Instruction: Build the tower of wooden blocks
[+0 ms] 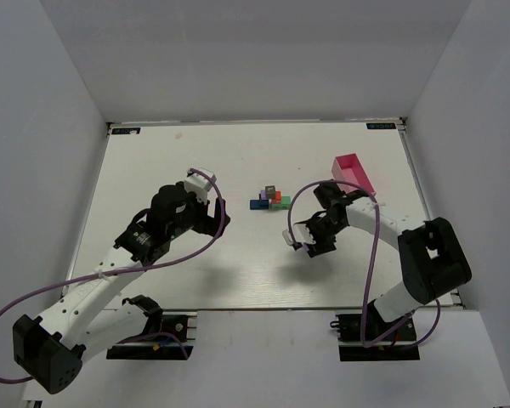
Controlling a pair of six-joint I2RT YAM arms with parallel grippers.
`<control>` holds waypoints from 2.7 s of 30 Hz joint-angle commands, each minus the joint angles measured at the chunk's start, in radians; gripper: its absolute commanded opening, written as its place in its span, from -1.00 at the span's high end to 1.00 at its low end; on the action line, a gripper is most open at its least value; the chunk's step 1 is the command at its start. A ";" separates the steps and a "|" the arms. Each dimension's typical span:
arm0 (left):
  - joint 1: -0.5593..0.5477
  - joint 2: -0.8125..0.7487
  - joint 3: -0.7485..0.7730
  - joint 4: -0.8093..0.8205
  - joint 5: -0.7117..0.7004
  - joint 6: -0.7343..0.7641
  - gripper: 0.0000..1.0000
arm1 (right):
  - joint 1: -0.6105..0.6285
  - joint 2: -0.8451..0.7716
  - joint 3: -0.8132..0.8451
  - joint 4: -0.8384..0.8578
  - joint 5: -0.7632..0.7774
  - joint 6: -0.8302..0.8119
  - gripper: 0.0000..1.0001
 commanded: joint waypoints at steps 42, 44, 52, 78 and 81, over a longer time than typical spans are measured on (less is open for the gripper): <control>0.004 -0.032 0.000 0.009 0.000 0.009 -1.00 | 0.039 0.191 0.725 -0.117 0.023 0.634 0.77; 0.004 -0.032 0.000 0.009 0.000 0.018 -1.00 | 0.045 0.224 0.799 -0.138 0.025 0.631 0.77; 0.004 -0.032 0.000 0.009 0.009 0.018 -1.00 | 0.060 0.381 1.040 -0.275 0.058 0.599 0.77; 0.004 -0.032 0.000 0.009 0.018 0.018 -1.00 | 0.105 0.580 1.187 -0.384 0.134 0.531 0.77; 0.004 -0.032 0.000 0.009 0.018 0.018 -1.00 | 0.105 0.588 1.193 -0.384 0.132 0.535 0.74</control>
